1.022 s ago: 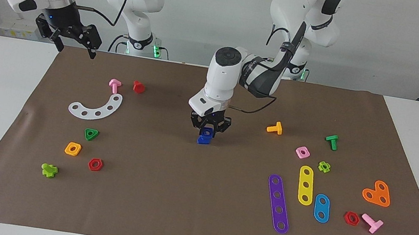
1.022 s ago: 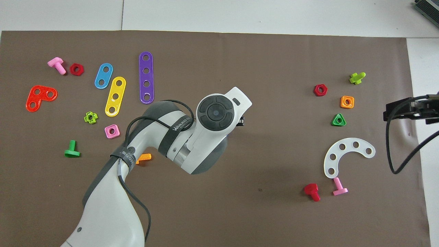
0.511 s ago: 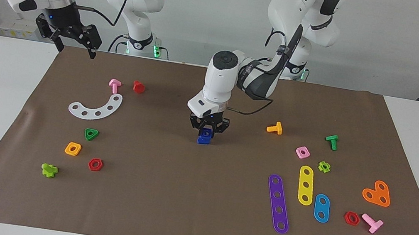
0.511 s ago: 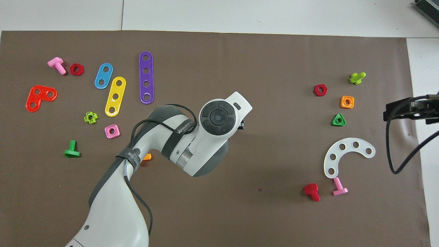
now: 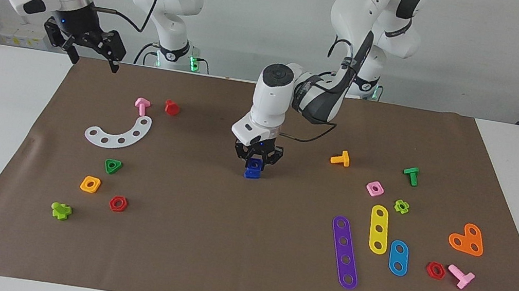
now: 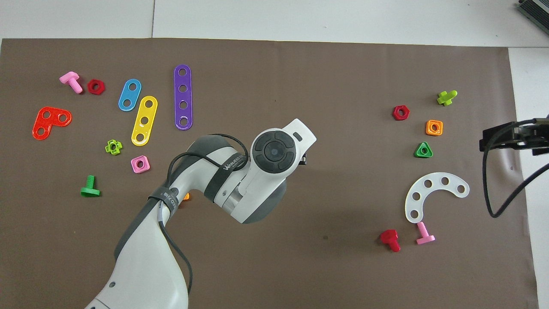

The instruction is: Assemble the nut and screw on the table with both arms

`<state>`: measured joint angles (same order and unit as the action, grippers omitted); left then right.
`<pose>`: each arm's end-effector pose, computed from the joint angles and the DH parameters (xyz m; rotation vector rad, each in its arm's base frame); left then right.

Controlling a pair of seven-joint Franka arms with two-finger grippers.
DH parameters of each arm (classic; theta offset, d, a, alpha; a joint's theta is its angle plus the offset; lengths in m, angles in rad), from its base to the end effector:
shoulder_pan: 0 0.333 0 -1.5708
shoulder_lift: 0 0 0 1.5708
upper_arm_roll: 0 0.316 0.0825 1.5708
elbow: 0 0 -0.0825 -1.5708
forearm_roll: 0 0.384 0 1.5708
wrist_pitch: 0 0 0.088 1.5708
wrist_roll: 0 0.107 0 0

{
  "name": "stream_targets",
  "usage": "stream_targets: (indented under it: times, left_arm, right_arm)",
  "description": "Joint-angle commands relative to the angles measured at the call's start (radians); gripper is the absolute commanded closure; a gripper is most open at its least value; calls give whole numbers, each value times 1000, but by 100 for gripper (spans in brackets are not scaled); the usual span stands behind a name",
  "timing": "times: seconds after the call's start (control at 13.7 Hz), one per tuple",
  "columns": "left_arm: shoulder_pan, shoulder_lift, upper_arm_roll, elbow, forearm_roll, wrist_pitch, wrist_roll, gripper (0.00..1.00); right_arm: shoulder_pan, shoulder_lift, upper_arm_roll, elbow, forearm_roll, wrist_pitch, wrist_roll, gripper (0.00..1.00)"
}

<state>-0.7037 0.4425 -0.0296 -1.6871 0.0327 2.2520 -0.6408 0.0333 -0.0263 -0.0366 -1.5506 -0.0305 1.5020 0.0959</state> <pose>0.5070 -0.4526 0.3543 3.0662 -0.1656 0.1596 0.5395 -0.0055 0.6424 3.1070 -0.1569 -0.0326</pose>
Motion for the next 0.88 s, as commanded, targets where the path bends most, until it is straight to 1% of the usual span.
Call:
stream_targets:
  times: [0.0, 0.22, 0.51, 0.66, 0.73, 0.8]
  left_arm:
    - [-19, -19, 16, -49, 24, 43, -25, 87]
    - [-25, -27, 16, -72, 24, 57, -25, 84]
    - [-25, -30, 17, -66, 24, 25, -26, 81]
    - [-25, -33, 17, -71, 24, 31, -28, 79]
    - [-25, -33, 17, -71, 24, 34, -28, 49]
    - [-25, -31, 17, -69, 29, 38, -26, 12]
  right_arm:
    - [-6, -11, 3, -6, -2, -6, -25, 0]
    - [-4, -11, 3, -6, -2, -6, -25, 0]
    - [-6, -11, 3, -6, -2, -6, -25, 0]
    - [-4, -11, 3, -6, -2, -6, -25, 0]
    - [-6, -11, 3, -6, -2, -6, -25, 0]
    - [-6, -11, 3, -6, -2, -6, -24, 0]
